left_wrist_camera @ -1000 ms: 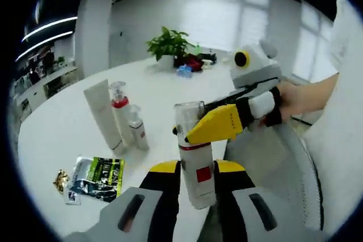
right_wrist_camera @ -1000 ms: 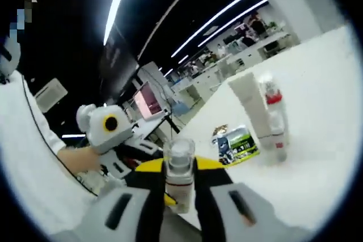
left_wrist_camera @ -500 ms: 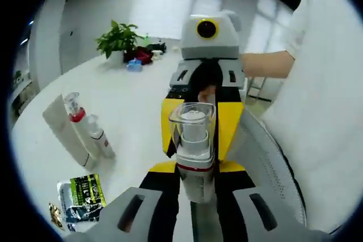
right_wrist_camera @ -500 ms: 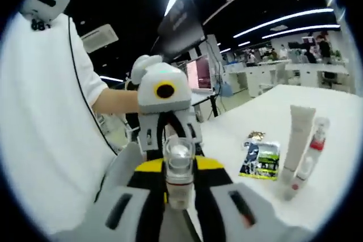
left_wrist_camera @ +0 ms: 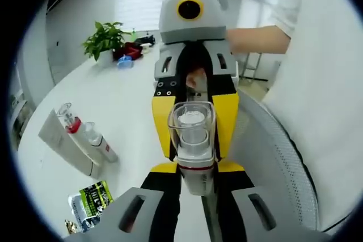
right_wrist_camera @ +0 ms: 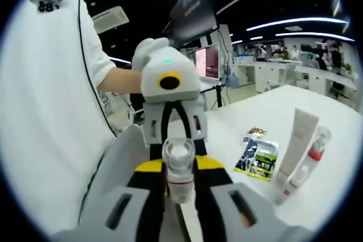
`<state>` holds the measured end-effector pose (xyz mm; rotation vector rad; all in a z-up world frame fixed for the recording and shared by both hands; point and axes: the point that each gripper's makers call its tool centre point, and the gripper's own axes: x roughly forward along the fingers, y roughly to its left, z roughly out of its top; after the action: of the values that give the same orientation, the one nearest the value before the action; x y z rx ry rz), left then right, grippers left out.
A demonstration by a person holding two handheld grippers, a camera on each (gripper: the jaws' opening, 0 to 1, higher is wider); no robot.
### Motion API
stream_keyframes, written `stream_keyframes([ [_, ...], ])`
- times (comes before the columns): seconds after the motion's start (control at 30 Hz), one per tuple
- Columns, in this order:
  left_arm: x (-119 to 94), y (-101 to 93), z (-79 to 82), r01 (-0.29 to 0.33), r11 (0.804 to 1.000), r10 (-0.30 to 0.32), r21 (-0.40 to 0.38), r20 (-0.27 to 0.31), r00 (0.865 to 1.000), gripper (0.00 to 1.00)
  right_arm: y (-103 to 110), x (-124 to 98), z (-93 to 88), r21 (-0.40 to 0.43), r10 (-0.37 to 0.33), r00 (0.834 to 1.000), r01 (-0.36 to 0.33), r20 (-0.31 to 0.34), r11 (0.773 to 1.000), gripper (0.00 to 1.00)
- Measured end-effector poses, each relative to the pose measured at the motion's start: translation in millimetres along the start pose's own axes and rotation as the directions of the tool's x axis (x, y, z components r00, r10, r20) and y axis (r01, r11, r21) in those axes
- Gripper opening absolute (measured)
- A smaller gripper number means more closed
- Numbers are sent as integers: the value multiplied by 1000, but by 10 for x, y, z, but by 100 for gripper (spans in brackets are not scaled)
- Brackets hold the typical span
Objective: Arrange the skincare products in the storage area until every visible bottle or jar stands upright without overlapping.
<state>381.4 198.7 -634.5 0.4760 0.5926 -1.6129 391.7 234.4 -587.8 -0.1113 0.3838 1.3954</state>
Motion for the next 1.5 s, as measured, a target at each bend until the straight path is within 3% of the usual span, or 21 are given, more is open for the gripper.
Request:
stream_keyframes([
  [0.23, 96, 260, -86, -133, 990, 135, -54, 29, 990, 18, -239, 41, -113, 39, -143, 990, 143, -5, 989, 19],
  [0.47, 246, 358, -216, -187, 979, 189, -81, 24, 982, 18, -350, 39, -323, 77, -224, 973, 227, -47, 971, 21],
  [0.8, 446, 465, -368, -206, 978, 206, -38, -20, 978, 18, -465, -25, -442, 154, -310, 950, 310, -28, 938, 23],
  [1.1, 561, 488, -447, -194, 979, 194, -64, 6, 981, 18, -510, -58, -568, 182, -344, 937, 348, -51, 920, 30],
  [1.5, 600, 588, -524, -196, 978, 197, -72, 17, 980, 18, -579, -138, -699, 229, -397, 915, 402, -70, 887, 50],
])
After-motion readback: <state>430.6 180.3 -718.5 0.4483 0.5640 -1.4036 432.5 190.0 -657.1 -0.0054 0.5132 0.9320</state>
